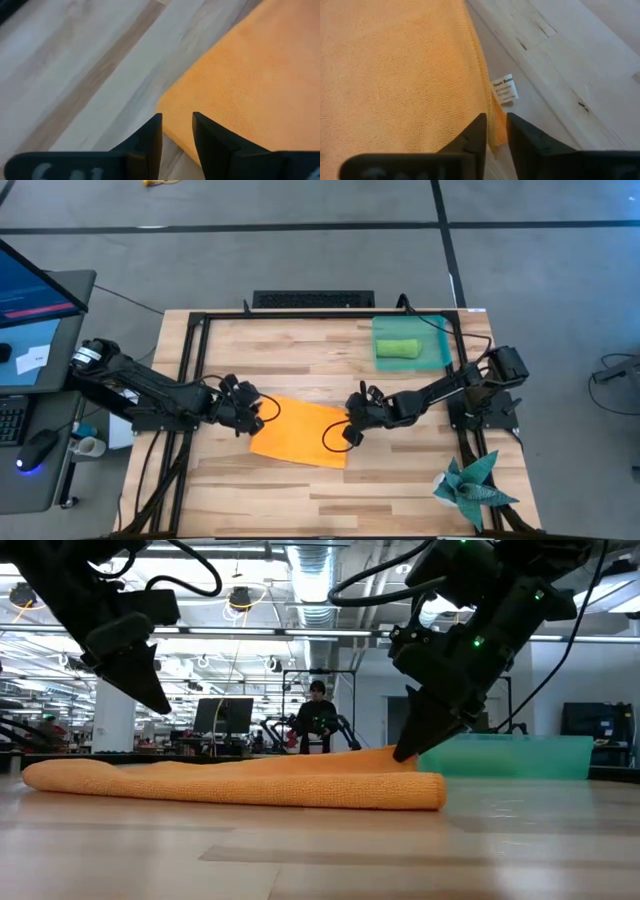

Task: Roll microfiber towels into tight, uniform cylinder then place into a basket
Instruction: Fold the orange microfiber towel

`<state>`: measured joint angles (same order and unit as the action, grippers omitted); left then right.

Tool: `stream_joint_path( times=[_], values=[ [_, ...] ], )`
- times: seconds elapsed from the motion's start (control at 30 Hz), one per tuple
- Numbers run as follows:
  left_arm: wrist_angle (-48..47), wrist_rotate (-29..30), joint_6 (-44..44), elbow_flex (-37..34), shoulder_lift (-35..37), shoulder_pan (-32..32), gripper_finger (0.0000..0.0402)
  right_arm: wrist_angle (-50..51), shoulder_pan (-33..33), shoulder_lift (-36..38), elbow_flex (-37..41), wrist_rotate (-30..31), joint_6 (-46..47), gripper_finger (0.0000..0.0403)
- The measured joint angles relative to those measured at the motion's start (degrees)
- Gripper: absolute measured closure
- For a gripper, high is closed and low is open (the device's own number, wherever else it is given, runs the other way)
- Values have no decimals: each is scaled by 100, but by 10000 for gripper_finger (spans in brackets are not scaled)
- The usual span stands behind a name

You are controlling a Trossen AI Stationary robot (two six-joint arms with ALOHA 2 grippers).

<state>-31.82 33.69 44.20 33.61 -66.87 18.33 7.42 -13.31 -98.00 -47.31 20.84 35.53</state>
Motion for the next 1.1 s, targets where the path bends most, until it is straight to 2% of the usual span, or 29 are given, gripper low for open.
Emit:
stream_joint_path(
  times=[0.17,0.33,0.53,0.73,0.87,0.97,1.1],
  values=[
    [113,-177,3,0,0,0,297,120,121,81,-2,-258,-8,272],
    [461,-185,-58,0,0,7,298,575,368,415,-124,-987,2,248],
    [901,-187,-164,0,-20,41,299,931,447,1090,-121,-1023,-206,242],
    [1658,-199,-347,2,-269,37,299,1012,430,1946,-122,-712,-457,249],
    [2066,-217,-346,1,-545,-24,299,1056,286,2463,-120,-111,-511,255],
    [2440,-575,-300,0,-747,-178,299,1029,70,2601,-122,189,-511,259],
    [3115,-1230,-361,38,-987,-412,299,1045,-217,2554,-111,229,-511,264]
  ],
)
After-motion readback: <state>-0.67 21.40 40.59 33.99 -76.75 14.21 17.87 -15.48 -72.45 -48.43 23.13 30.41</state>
